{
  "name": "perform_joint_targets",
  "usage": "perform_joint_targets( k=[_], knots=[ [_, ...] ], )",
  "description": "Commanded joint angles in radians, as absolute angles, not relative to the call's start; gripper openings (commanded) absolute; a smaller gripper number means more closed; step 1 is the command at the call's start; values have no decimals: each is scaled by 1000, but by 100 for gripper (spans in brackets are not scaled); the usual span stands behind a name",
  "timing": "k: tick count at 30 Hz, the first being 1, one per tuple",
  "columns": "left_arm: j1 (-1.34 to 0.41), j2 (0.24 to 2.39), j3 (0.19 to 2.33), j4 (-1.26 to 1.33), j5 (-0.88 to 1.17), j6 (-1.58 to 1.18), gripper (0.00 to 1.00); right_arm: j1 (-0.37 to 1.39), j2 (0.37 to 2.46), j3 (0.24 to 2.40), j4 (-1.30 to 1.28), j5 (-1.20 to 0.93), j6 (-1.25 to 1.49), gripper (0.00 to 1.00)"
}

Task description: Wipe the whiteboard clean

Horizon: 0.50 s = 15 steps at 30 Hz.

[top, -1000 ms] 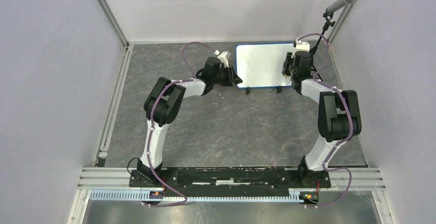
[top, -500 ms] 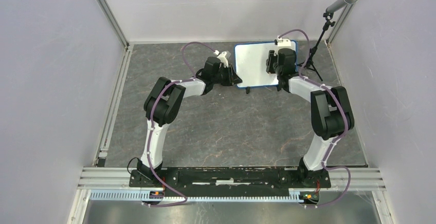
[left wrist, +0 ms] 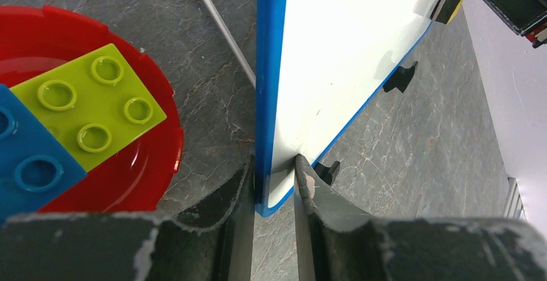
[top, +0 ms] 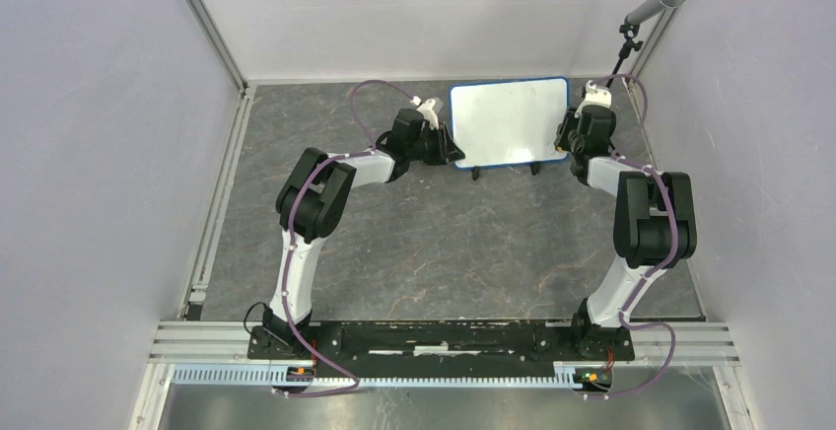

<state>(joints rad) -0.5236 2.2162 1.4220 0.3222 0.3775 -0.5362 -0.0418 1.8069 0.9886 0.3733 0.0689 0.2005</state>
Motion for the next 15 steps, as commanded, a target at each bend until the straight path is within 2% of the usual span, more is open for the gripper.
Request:
perform_joint_targets(
  k=[1,8,15],
  knots=[
    [-502,2261,1430,233,275,-549,2,27,1822,990,366,78,186,31],
    [-502,2263,1432,232,275,-550,2,177,1822,1005,401,94,182,31],
    [-502,2263,1431,230,277,-550,2,80,1831,972,416,94,218,31]
  ],
)
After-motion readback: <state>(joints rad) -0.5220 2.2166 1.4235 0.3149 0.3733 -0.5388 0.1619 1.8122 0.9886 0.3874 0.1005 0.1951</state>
